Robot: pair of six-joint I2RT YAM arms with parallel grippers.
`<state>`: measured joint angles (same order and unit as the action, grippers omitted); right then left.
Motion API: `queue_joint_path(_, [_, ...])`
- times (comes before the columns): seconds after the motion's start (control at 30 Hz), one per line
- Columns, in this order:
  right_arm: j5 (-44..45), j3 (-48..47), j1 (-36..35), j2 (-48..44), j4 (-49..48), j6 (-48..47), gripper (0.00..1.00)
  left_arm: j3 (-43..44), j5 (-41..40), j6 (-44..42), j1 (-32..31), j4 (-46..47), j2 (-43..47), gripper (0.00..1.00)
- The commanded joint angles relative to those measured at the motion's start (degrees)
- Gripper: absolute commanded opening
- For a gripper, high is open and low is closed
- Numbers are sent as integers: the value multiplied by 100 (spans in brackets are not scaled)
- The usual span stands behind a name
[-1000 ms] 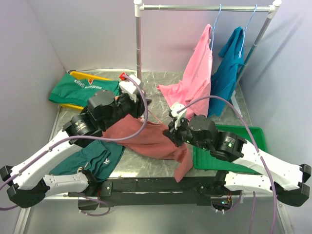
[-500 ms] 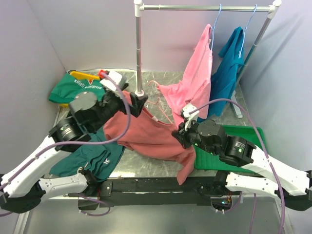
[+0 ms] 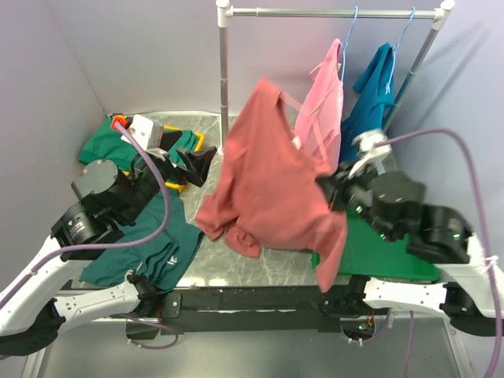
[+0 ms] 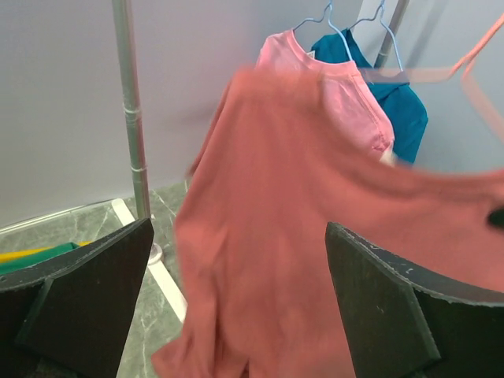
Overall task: Place the t-shirt on the hanger
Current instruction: Place the hanger at the clothesline.
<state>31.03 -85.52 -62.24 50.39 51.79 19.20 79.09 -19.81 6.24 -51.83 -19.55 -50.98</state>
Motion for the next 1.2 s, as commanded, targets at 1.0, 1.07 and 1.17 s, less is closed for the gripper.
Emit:
queue_joint_path(1.0, [-1072, -3655, 2567, 3748, -574, -162, 0, -69, 92, 396, -2, 48, 255, 86])
queue_joint_path(1.07, [-1081, -4145, 2664, 3995, -530, -189, 0, -69, 92, 396, -11, 39, 255, 86])
queue_joint_path(1.17, [-1046, -4726, 2805, 4391, -424, -241, 0, -60, 109, 404, -2, 13, 264, 86])
